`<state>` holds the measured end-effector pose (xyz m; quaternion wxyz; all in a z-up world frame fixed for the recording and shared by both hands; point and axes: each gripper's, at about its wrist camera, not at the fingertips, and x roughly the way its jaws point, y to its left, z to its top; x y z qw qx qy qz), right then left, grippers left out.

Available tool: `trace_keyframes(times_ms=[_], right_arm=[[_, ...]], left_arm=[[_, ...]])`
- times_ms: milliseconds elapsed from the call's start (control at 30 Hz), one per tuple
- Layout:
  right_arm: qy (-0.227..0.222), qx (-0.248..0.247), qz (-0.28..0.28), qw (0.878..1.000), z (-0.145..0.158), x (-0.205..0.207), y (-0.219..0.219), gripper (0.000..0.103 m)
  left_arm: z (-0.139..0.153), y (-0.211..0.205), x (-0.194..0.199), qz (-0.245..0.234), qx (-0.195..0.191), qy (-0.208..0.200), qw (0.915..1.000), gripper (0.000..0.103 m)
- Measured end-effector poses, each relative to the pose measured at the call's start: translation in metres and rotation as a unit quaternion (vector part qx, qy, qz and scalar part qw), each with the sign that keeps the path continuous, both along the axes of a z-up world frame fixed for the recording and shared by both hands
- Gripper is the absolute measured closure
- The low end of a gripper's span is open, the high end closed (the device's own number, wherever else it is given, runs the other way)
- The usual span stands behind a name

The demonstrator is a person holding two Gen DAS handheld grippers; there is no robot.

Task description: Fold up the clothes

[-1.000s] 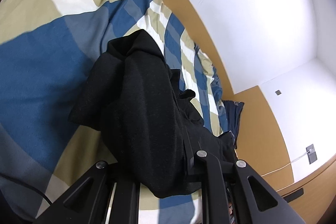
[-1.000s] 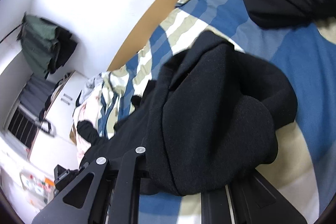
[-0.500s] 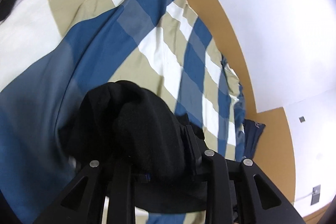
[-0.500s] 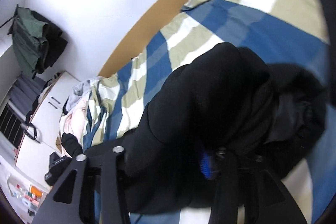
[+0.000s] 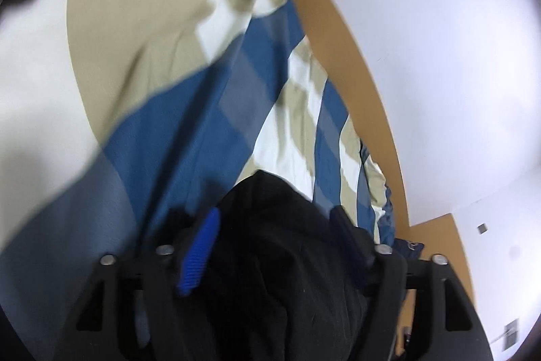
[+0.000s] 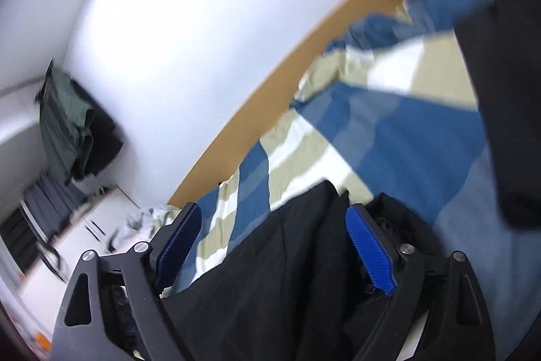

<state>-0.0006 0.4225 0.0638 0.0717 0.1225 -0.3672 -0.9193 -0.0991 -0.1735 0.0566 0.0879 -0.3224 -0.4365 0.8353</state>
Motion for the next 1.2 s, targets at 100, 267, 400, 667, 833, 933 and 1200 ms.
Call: trace_keyframes(times_ms=[100,267,400,667,833,933,1200], right_arm=[[0.002,0.073,0.046,0.996,0.023,0.004,-0.050,0.003],[-0.089,0.265,0.121,0.953,0.004,-0.009,-0.152,0.002],[-0.170,0.322,0.118,0.924,-0.033,-0.015,-0.154,0.002],[-0.191,0.109,0.035,0.975,-0.049,0.037,-0.037,0.002],[-0.163,0.156,0.047,0.973,-0.039,0.069,-0.051,0.002],[-0.140,0.194,0.059,0.969,-0.029,0.089,-0.068,0.000],[-0.198,0.183,0.079,0.960,-0.041,0.086,-0.073,0.000]], left_arm=[[0.032,0.010,0.023,0.000,-0.063,0.042,0.9971,0.016],[0.030,0.081,0.044,-0.092,-0.150,0.022,0.9841,0.016],[-0.007,0.107,0.065,-0.103,-0.234,-0.015,0.9667,0.015],[-0.003,0.064,0.130,0.007,-0.279,0.019,0.9601,0.014],[-0.001,0.052,0.156,0.033,-0.293,0.008,0.9556,0.013],[0.002,0.061,0.166,0.026,-0.309,0.013,0.9506,0.013],[-0.006,0.099,0.160,-0.015,-0.393,0.002,0.9193,0.009]])
